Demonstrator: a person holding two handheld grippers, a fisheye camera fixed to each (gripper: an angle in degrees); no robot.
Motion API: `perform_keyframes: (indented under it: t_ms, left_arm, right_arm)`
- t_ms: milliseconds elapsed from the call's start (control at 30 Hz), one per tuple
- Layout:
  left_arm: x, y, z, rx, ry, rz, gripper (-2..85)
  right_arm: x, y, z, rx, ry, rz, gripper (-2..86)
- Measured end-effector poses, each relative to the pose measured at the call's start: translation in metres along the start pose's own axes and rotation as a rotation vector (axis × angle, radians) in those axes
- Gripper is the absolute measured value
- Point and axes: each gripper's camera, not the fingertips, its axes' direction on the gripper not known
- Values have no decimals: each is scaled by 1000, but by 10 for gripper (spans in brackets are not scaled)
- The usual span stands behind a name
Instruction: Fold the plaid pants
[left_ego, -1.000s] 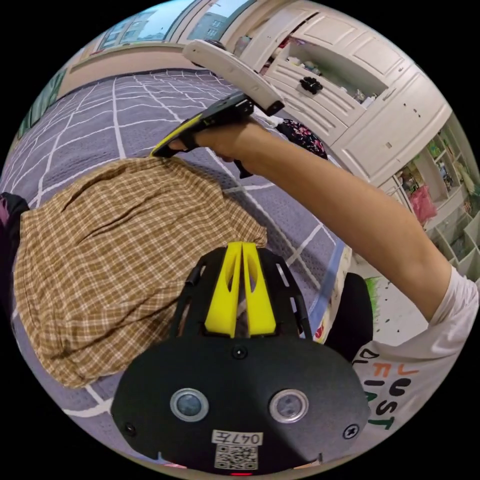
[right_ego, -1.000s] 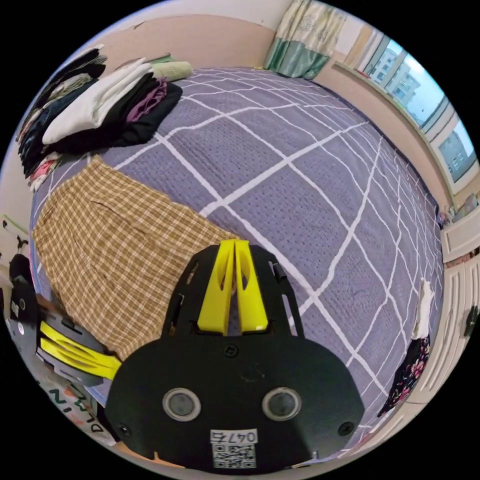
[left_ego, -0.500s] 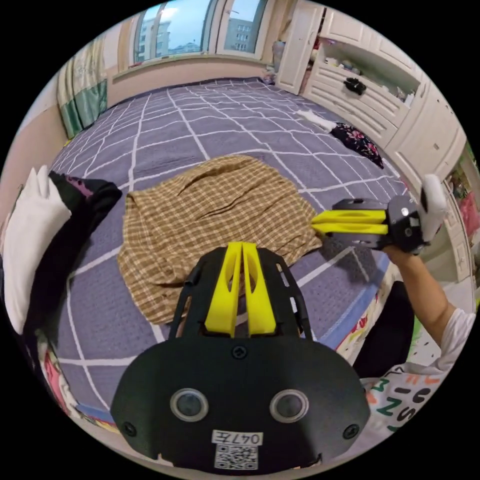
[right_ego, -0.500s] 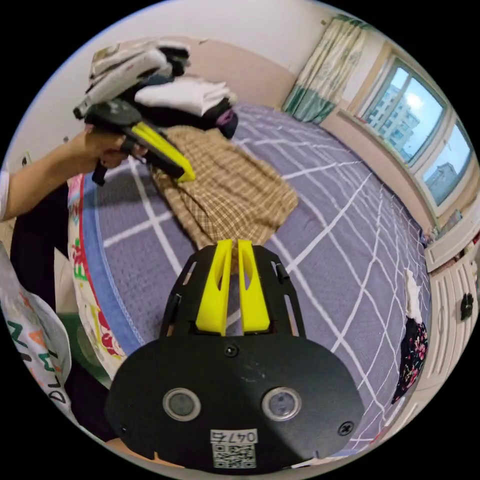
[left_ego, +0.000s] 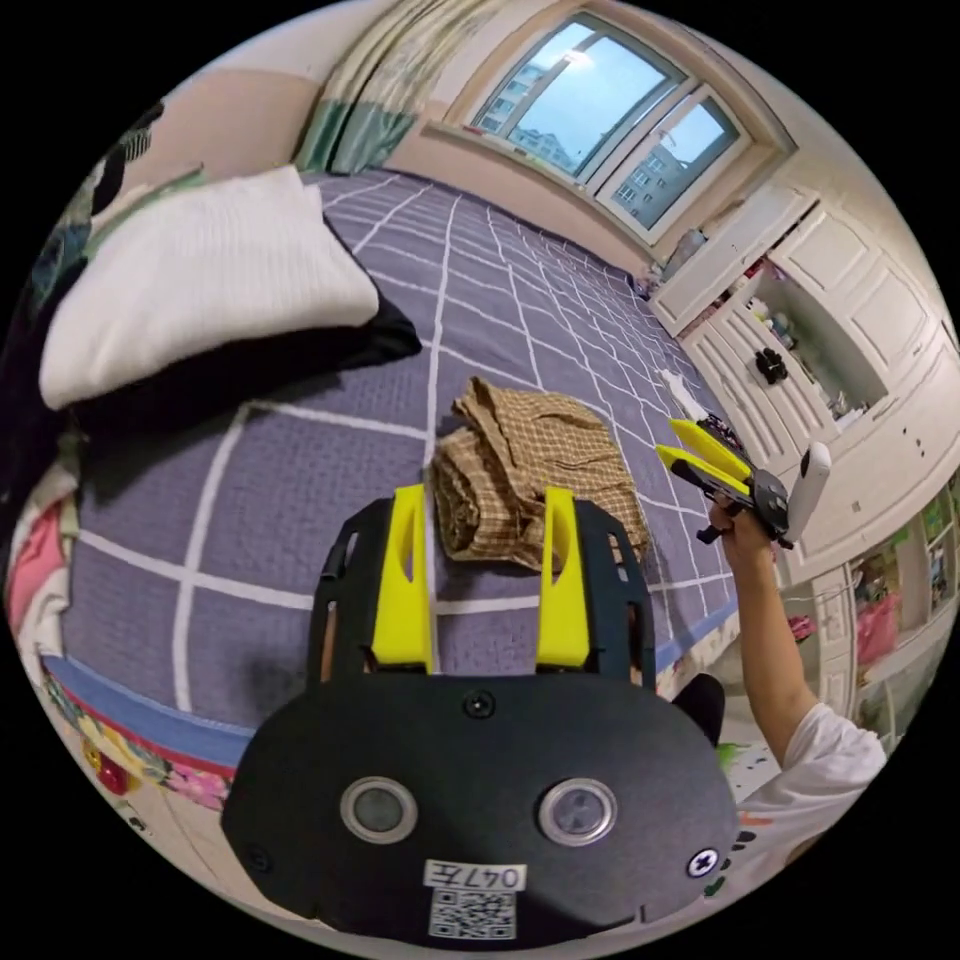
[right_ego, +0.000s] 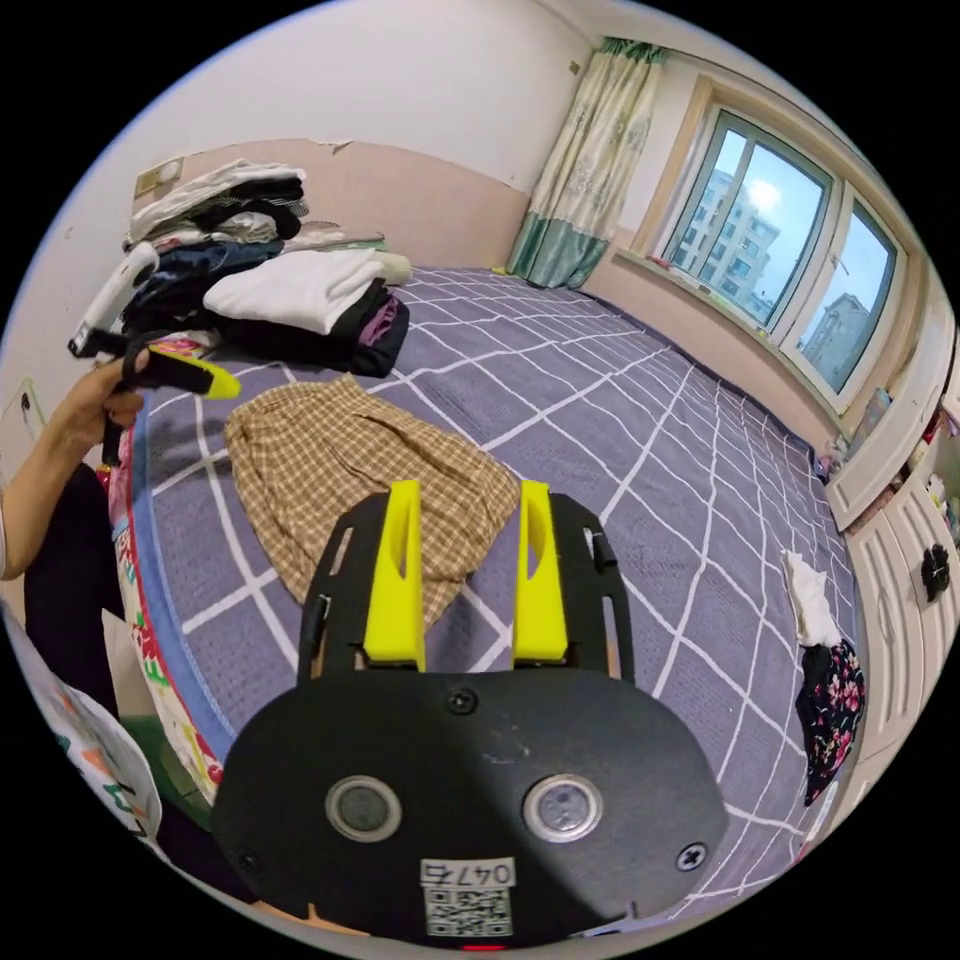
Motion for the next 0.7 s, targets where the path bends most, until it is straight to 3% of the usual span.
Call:
perform_keyframes:
  t_ms: [267,467,600,700]
  left_arm:
    - [5,5,45,-123,44,-33,176]
    - [13,25,32,-63,-3,-32,139]
    - [26,33,23,-57,-32,6,107]
    - [39,39,10,-36,-47,39,94]
  right_arm:
    - [40,-20,76,-53,-57,175,144]
    - [69,-25,156,-230,-171,309,142]
    - [52,-27,177,-255,-269,307,48]
    - [25,-40,160,-219,-153,224,12]
